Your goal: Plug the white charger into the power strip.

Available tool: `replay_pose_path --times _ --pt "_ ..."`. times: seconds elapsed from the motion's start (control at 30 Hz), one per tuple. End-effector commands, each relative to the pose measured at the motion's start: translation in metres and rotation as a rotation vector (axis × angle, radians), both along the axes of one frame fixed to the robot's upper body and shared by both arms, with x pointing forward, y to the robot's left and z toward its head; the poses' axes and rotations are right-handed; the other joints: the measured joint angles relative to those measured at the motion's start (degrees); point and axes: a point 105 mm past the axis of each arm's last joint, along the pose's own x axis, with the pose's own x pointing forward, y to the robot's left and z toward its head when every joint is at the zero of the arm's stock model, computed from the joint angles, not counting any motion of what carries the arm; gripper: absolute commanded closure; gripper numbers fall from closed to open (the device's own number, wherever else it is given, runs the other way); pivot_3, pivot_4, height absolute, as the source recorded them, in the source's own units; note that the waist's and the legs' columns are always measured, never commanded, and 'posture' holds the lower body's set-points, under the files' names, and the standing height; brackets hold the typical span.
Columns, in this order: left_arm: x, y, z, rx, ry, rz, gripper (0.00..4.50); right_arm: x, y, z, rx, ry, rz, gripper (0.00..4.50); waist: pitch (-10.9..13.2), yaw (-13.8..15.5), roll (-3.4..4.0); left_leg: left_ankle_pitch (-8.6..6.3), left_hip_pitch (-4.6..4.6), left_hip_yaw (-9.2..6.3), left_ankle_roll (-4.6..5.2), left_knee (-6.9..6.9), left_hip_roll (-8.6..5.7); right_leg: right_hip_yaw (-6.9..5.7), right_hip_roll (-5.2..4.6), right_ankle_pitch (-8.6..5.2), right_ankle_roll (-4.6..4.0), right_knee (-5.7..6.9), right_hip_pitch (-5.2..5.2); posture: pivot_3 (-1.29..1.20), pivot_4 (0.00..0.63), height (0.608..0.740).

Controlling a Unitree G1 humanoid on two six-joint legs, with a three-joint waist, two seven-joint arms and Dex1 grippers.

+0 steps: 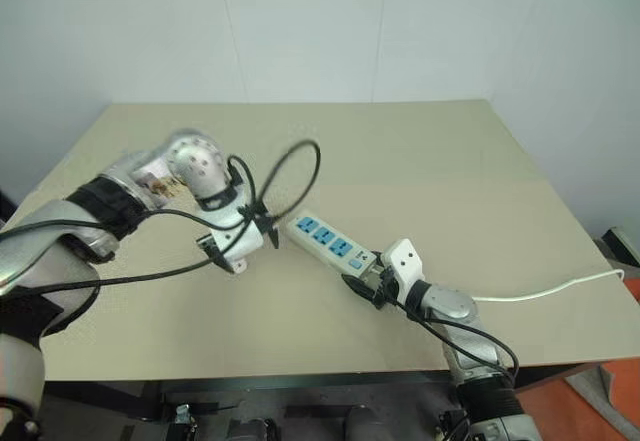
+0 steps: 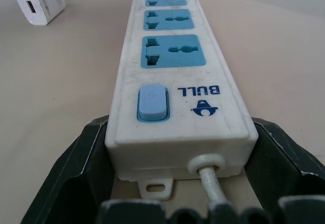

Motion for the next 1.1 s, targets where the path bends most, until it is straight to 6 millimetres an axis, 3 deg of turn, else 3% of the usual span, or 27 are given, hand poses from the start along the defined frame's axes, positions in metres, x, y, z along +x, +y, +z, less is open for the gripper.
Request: replay_pose_path --times 0.03,0.4,1.1 --pt "0.003 -0.002 0.005 0.089 -0.047 -0.072 0.00 -0.004 0.003 -0.003 -0.014 0.009 0.004 1.08 0.00 0.07 0.00 0.00 -0.02 0.00 0.00 0.03 -0.01 0.00 0.00 0.00 0.00 0.00 0.00 0.00 0.150 0.740" --pt "0.004 -0.001 -0.009 0.177 -0.058 -0.132 0.00 -0.005 0.003 -0.001 -0.009 0.004 -0.007 1.08 0.01 0.06 -0.01 0.00 -0.02 0.00 0.00 0.05 -0.01 0.01 -0.01 0.00 0.01 0.01 0.01 0.00 0.150 0.740" --pt "0.027 0.006 -0.031 0.254 -0.198 0.009 0.00 -0.004 -0.004 -0.006 -0.029 0.027 -0.034 1.08 0.00 0.10 -0.01 0.00 0.00 -0.03 0.01 0.12 -0.02 0.00 -0.01 0.00 0.01 0.08 0.04 0.00 0.150 0.740"
